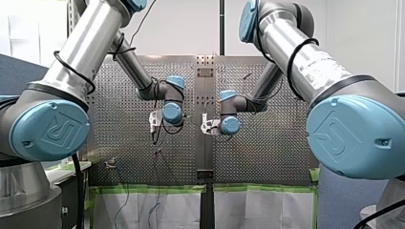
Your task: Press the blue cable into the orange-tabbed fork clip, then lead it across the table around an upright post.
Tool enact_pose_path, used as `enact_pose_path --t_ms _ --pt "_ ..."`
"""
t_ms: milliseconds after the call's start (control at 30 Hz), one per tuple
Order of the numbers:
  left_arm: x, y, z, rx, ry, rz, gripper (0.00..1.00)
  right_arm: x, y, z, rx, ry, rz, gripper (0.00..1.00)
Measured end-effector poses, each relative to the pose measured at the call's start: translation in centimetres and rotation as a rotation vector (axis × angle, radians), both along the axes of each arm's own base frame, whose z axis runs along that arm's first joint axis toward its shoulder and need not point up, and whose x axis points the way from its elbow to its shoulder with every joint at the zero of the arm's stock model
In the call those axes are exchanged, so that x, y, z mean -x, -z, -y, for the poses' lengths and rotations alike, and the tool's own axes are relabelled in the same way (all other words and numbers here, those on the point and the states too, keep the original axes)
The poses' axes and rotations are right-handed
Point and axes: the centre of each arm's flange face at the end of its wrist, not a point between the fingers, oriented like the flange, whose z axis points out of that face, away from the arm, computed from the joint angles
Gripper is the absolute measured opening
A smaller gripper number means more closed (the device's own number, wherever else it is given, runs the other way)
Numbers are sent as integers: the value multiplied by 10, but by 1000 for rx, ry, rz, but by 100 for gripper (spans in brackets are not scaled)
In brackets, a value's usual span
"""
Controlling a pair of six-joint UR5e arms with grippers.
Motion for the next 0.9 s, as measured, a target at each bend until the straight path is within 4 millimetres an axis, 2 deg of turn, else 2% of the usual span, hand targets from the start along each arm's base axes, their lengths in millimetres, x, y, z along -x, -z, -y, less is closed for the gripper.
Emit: enact_pose_path --t_ms 167,467,733,900 --pt "3 -23 -3 10 -3 17 0 -2 -25 -6 5 -7 4 0" --pt "8 -70 -10 30 -23 65 0 -2 -82 -9 61 -9 52 0" --pt "12 -117 -11 50 -17 111 0 -2 -138 -10 120 -11 100 0" --pt "13 -154 -9 71 -4 153 0 -1 -184 -12 156 -14 123 0"
